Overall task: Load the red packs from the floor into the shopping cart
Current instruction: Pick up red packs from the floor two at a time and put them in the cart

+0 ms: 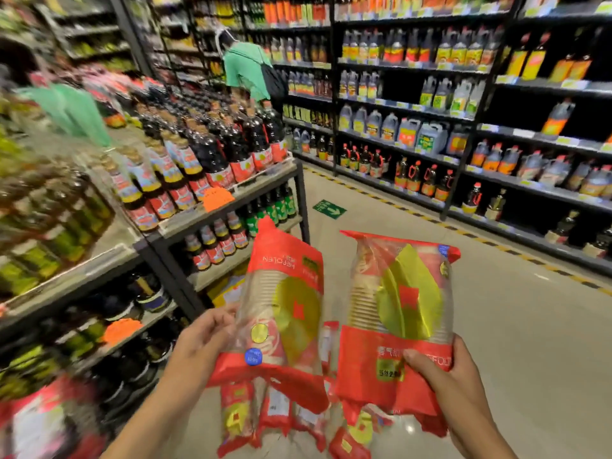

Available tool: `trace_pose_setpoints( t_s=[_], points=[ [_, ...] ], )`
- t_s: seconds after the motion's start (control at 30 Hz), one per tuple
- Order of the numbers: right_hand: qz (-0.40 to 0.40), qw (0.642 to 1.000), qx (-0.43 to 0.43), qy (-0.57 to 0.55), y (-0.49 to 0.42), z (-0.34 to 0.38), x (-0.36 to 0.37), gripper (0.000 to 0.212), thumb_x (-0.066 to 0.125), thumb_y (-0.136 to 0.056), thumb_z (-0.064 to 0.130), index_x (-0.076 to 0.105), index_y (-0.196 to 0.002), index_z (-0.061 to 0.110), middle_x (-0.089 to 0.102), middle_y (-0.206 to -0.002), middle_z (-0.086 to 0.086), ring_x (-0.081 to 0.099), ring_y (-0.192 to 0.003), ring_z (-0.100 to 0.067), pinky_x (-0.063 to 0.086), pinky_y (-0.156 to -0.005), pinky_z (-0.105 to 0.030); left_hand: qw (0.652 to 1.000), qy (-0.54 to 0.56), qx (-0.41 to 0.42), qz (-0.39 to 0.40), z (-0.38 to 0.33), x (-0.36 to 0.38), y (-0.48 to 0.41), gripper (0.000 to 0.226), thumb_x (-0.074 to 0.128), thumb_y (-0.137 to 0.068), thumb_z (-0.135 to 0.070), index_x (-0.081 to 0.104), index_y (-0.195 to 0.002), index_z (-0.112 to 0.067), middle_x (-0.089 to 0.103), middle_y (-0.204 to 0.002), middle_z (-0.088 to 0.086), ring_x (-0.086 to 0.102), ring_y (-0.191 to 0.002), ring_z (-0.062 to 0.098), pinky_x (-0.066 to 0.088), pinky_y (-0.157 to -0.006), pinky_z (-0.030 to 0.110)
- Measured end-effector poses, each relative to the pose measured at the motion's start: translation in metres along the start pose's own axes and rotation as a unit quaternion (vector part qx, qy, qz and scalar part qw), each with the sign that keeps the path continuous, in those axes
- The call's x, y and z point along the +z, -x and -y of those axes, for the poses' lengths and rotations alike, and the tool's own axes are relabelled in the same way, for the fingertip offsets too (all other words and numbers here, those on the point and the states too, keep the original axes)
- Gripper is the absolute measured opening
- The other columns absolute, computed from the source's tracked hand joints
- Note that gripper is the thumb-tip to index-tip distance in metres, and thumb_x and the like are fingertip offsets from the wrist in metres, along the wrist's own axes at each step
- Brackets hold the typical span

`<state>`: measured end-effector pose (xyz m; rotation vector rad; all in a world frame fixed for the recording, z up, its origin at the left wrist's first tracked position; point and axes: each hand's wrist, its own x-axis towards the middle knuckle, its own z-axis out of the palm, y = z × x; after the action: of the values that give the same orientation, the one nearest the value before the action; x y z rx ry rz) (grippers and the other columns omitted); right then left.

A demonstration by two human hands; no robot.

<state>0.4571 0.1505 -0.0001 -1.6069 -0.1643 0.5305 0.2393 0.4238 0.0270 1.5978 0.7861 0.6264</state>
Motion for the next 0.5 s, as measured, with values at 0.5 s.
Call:
trace_pose_setpoints(
  t_s=[0.5],
  points=[
    [0.375, 0.92, -0.093, 0.067, 0.154, 0.03, 0.328, 0.041, 0.083, -0.073, 0.004, 0.061, -0.099, 0.027, 0.073, -0.096, -0.005, 0.07, -0.084, -0.025, 0.055, -0.073, -0.038, 0.905, 0.077, 0.024, -0.418, -0.002, -0.313, 0.249, 0.03, 0.06, -0.091, 0.0, 0.065, -0.072, -0.022, 0.076, -0.097, -0.006, 0.065, -0.091, 0.027, 0.05, -0.08, 0.041]
  ],
)
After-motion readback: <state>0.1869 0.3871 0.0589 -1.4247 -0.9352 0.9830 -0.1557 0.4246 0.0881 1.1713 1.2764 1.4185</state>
